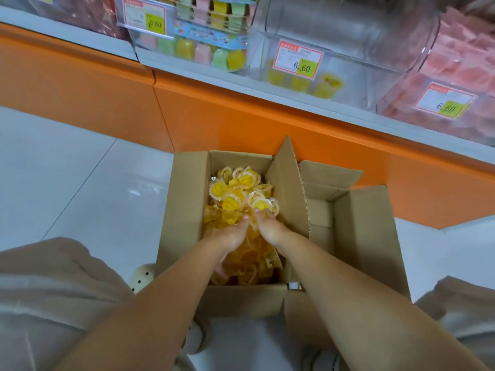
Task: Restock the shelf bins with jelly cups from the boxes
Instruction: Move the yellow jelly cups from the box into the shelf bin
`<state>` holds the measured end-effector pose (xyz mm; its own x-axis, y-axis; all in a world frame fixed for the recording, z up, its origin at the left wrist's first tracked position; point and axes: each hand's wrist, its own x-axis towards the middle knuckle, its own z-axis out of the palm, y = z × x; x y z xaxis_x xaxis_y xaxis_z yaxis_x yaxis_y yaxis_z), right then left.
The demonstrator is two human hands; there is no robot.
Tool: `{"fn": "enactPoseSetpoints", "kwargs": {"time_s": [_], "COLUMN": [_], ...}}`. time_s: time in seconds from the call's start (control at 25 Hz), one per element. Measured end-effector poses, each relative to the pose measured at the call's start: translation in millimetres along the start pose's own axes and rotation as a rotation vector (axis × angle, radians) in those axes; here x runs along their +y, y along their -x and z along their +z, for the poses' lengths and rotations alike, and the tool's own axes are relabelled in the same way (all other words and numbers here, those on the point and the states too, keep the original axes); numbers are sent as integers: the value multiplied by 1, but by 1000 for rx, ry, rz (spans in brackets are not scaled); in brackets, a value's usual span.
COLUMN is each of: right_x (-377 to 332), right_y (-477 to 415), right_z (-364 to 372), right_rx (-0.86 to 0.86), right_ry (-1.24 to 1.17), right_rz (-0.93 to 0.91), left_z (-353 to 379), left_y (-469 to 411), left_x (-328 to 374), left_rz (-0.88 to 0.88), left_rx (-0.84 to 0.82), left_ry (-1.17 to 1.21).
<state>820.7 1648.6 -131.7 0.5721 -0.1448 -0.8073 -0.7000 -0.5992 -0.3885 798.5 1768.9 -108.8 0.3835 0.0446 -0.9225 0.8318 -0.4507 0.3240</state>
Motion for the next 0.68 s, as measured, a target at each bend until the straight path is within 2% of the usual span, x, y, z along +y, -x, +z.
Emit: {"fn": "enactPoseSetpoints", "kwargs": {"time_s": [0.08,0.16,0.4,0.68], "right_x": [-2,-6,0,5], "right_y": [-6,-11,-26,-32], "right_z": [-4,-10,-16,-24], "right_rx": [-24,-52,-61,-149], "right_ry": [13,-13,-72,-22], "right_rz": [17,44,80,57], "left_z": [-2,-4,11,28], "left_y": [-6,-6,-16,-10], "left_x": [-1,1,14,22], "left_rz": [13,-24,-109,-66], "left_rx": [82,76,54,29], "left_ry": [-69,-42,189,372]}}
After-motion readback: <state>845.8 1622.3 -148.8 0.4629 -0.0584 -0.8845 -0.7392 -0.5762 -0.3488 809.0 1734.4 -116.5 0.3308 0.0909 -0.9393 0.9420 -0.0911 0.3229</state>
